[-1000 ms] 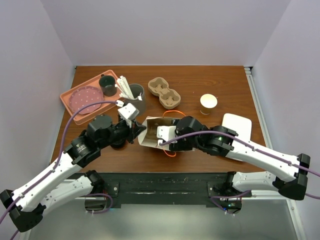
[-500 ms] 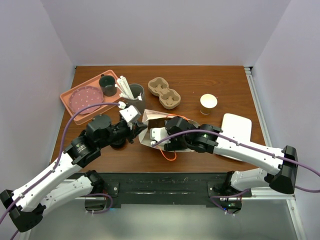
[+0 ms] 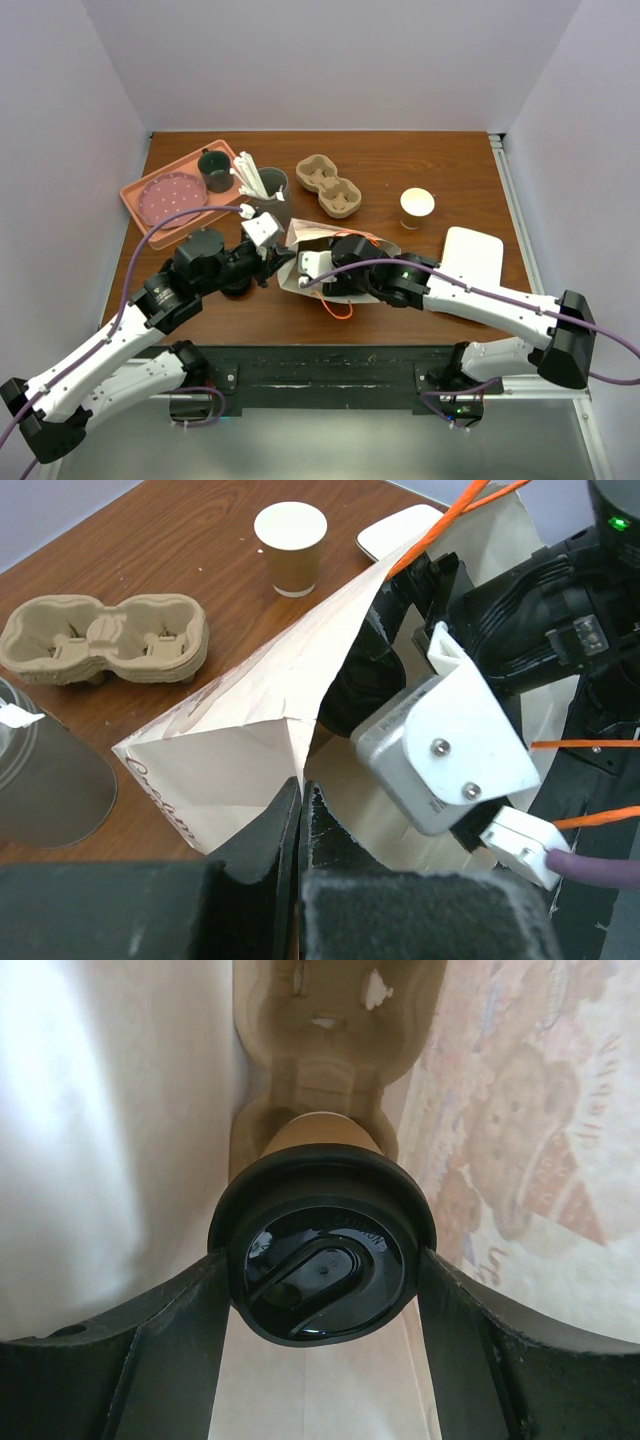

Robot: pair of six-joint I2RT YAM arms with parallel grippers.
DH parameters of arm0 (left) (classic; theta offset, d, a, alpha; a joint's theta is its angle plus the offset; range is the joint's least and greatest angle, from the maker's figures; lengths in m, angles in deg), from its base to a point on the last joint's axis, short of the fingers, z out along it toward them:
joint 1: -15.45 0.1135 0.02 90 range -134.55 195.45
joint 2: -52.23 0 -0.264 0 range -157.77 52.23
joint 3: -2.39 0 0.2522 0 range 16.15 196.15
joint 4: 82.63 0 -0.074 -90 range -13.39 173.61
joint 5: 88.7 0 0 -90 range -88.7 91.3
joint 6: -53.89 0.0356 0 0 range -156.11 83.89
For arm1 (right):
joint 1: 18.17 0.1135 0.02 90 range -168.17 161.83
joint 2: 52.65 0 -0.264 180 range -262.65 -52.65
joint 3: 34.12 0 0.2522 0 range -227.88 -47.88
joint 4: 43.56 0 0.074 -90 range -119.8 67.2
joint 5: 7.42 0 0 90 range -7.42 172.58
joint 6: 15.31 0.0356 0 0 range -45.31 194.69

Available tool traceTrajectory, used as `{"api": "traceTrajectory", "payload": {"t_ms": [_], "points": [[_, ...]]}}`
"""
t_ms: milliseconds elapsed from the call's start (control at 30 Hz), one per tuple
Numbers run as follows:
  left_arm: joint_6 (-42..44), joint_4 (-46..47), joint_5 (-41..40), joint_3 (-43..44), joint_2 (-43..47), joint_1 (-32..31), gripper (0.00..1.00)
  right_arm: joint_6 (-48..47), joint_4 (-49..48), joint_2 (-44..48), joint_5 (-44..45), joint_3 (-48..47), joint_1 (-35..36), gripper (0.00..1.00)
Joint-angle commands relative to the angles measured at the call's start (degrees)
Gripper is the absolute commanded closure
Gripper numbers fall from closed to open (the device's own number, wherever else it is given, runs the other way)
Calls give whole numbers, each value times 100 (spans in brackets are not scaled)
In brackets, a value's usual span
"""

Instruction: Pack the takeout coffee

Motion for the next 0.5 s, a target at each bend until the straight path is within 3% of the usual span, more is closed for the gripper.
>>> {"api": "traceTrajectory", "payload": {"t_ms": [0, 467], "points": [[154, 218, 77, 242, -16, 26, 100, -4, -549, 200, 74, 90, -291, 76], [567, 227, 103, 286, -174, 26, 100, 136, -522, 464, -409, 336, -616, 77]]}}
